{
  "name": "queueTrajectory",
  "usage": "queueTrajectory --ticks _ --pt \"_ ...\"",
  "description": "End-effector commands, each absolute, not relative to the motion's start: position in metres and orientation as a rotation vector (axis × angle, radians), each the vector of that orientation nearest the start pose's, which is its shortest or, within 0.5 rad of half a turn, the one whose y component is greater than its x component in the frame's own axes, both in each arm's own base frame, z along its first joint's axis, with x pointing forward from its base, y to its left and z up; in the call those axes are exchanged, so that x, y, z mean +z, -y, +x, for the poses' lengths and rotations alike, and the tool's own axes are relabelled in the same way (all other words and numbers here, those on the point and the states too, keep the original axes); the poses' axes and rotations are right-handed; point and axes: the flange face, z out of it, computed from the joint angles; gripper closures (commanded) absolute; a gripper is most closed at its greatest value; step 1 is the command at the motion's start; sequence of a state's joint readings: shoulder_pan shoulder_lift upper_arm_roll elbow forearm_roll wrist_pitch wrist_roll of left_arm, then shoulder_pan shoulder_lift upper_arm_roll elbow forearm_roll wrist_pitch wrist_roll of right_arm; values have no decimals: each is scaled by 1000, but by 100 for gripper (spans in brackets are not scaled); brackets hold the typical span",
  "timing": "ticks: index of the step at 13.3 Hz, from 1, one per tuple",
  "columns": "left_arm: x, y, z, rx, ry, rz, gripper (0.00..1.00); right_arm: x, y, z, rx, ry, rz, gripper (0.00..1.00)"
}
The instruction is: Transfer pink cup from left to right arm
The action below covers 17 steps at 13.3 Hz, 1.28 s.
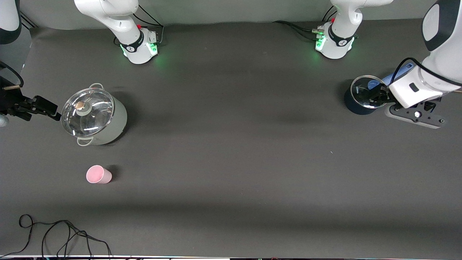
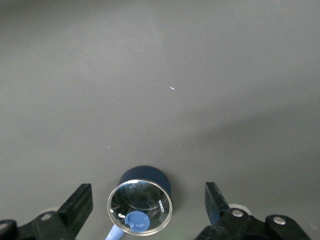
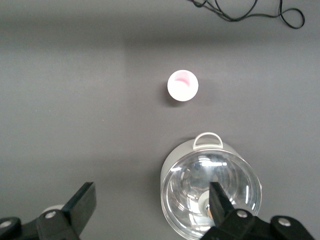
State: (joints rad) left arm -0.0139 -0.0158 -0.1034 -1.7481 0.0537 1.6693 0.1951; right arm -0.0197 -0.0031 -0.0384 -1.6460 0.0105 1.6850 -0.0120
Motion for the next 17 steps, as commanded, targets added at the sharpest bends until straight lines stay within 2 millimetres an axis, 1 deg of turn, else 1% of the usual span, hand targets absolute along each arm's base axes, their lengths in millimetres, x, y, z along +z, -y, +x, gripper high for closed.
queueTrajectory --ticks 1,3,4,6,11,17 --pt "568 55 547 -55 -451 -3051 0 607 31 562 -55 -76 -3152 0" --pt "564 61 545 -15 -359 -3065 0 607 31 562 -58 -79 -3152 0" --pt "559 63 546 13 -344 -3067 0 607 30 562 -58 -74 -3152 0" --pt "554 61 553 21 -366 -3068 0 607 31 562 -53 -79 -3152 0" --pt "555 61 555 14 -368 -3068 0 601 30 556 41 -77 -3143 0" --pt "554 66 558 11 -380 -3071 0 601 29 556 41 -75 -3143 0"
